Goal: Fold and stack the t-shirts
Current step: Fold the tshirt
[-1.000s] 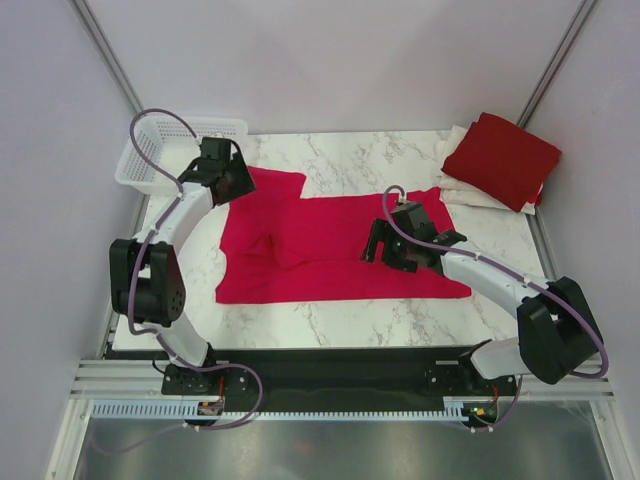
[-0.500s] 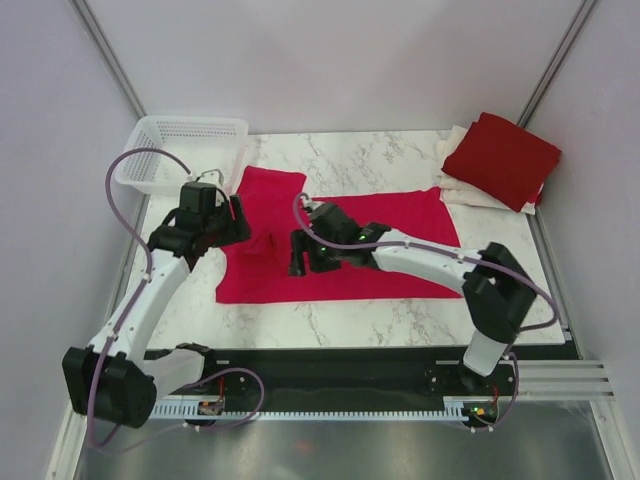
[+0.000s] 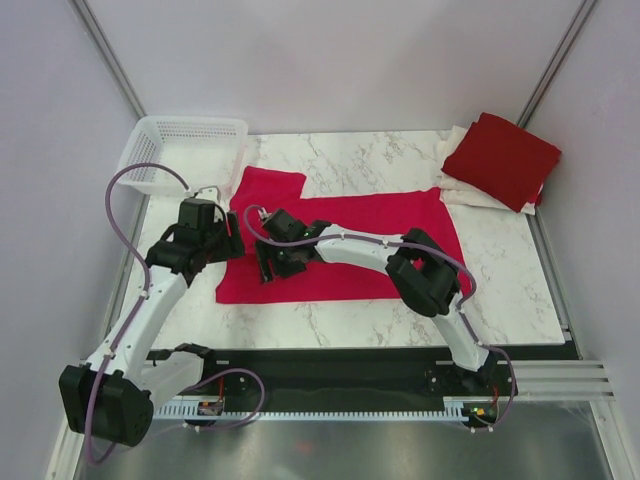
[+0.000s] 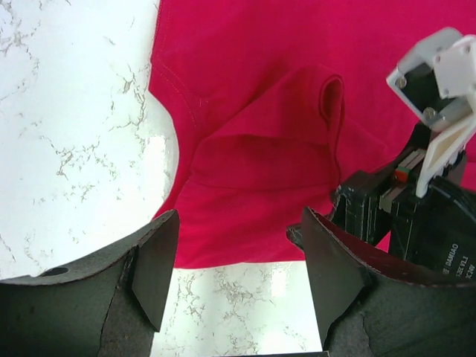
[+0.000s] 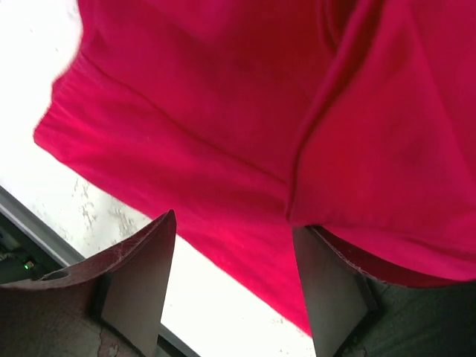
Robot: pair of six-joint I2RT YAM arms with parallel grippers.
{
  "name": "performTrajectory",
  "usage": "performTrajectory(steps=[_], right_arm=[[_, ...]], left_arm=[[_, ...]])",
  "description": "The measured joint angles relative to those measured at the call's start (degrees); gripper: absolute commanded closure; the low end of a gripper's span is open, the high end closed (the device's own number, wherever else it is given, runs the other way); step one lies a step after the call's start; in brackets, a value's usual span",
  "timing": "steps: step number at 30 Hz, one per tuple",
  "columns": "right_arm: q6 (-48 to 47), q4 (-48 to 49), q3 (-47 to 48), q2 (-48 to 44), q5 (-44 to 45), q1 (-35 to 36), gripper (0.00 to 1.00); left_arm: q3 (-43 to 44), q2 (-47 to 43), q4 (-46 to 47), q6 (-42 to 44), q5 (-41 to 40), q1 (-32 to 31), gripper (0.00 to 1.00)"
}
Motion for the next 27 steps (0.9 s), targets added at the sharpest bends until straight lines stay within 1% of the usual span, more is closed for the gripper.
performTrajectory(steps=[5, 12, 14, 17, 20, 21, 24, 26, 27], right_arm=[[-1.4, -1.4, 4.0, 1.8, 1.1, -1.5, 0.28], [-3.7, -3.7, 8.1, 4.5, 2.6, -7.1, 0.27], [-4.6, -4.5, 11.0, 6.4, 3.9, -9.1, 0.27], [-6.5, -6.7, 18.5, 10.8, 7.0, -12.4, 0.27], [-8.5, -8.1, 26.1, 14.2, 10.1, -15.4, 0.25], [-9.0, -8.2, 27.1, 14.3, 10.9, -16.3, 0.24], [-9.8, -8.5, 27.2, 12.8, 12.4, -18.4, 0.21], [-10.0, -8.2, 23.9, 9.4, 12.3, -18.8, 0.2], [-10.0, -7.5, 20.8, 6.8, 12.1, -18.7, 0.2]], left_arm=[[0.0, 0.6, 0.0, 0.1, 0.0, 0.0, 0.26], [0.0, 1.0, 0.2, 0.1, 0.0, 0.0, 0.26], [0.0, 1.3, 0.2, 0.2, 0.0, 0.0, 0.26], [0.0, 1.7, 0.2, 0.3, 0.0, 0.0, 0.27], [0.0, 1.9, 0.3, 0.5, 0.3, 0.0, 0.27], [0.0, 1.9, 0.3, 0.5, 0.4, 0.0, 0.27], [0.0, 2.6, 0.3, 0.5, 1.4, 0.0, 0.27], [0.0, 3.8, 0.5, 0.4, 1.9, -0.2, 0.27], [0.0, 4.7, 0.6, 0.4, 1.9, -0.5, 0.29]])
